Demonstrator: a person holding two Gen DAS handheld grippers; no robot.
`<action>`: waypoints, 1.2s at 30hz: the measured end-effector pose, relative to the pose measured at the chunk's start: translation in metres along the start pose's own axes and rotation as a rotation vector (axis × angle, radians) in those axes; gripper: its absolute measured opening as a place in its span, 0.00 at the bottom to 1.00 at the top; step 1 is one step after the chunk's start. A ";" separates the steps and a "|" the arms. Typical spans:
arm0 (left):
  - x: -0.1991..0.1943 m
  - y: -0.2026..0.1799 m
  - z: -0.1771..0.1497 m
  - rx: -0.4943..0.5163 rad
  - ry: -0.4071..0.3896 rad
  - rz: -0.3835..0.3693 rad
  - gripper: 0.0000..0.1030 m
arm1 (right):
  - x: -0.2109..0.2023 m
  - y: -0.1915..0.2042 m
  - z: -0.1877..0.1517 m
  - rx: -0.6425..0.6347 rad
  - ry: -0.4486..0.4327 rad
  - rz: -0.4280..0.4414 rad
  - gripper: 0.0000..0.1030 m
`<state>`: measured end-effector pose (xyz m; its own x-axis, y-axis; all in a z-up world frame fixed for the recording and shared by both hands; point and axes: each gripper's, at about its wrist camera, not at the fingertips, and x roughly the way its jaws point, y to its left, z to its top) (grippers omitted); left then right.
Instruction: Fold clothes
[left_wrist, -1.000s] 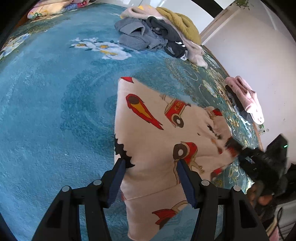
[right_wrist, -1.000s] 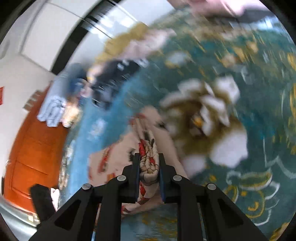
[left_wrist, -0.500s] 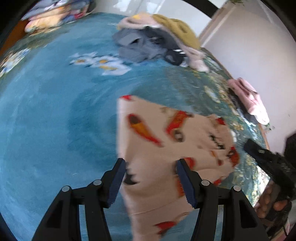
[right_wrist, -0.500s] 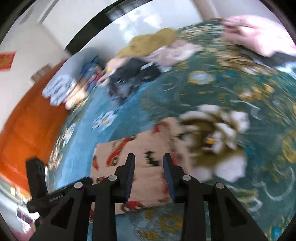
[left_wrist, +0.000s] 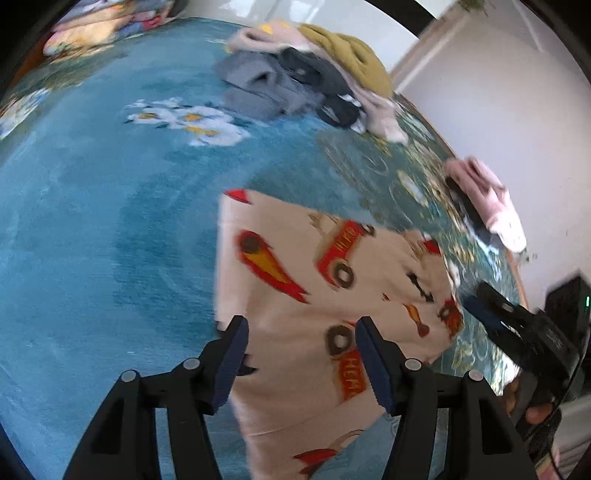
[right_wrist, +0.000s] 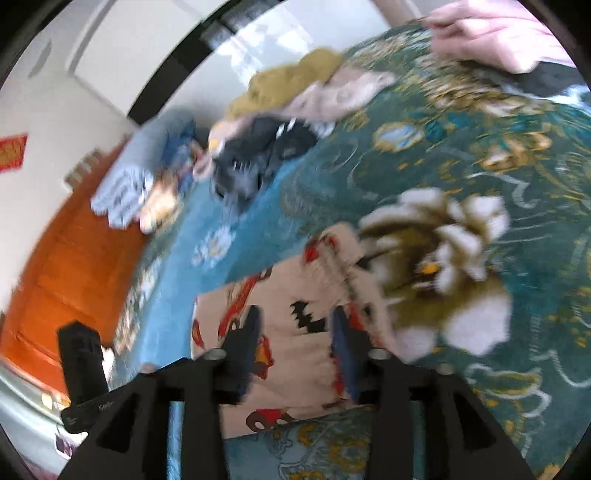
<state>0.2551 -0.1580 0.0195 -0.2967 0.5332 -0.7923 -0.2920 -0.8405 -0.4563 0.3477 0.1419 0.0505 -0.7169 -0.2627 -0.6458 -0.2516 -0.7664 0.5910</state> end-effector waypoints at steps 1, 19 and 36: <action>0.000 0.007 0.000 -0.019 0.005 0.006 0.64 | -0.006 -0.007 0.000 0.020 -0.017 -0.004 0.67; 0.021 0.024 0.007 -0.145 0.090 -0.131 0.72 | 0.050 -0.034 0.009 0.108 0.117 -0.001 0.69; 0.025 0.037 0.013 -0.265 0.089 -0.109 0.34 | 0.060 -0.057 0.019 0.230 0.194 0.111 0.37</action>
<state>0.2253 -0.1746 -0.0118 -0.1924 0.6210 -0.7599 -0.0668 -0.7808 -0.6212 0.3070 0.1809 -0.0125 -0.6160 -0.4611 -0.6387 -0.3357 -0.5799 0.7423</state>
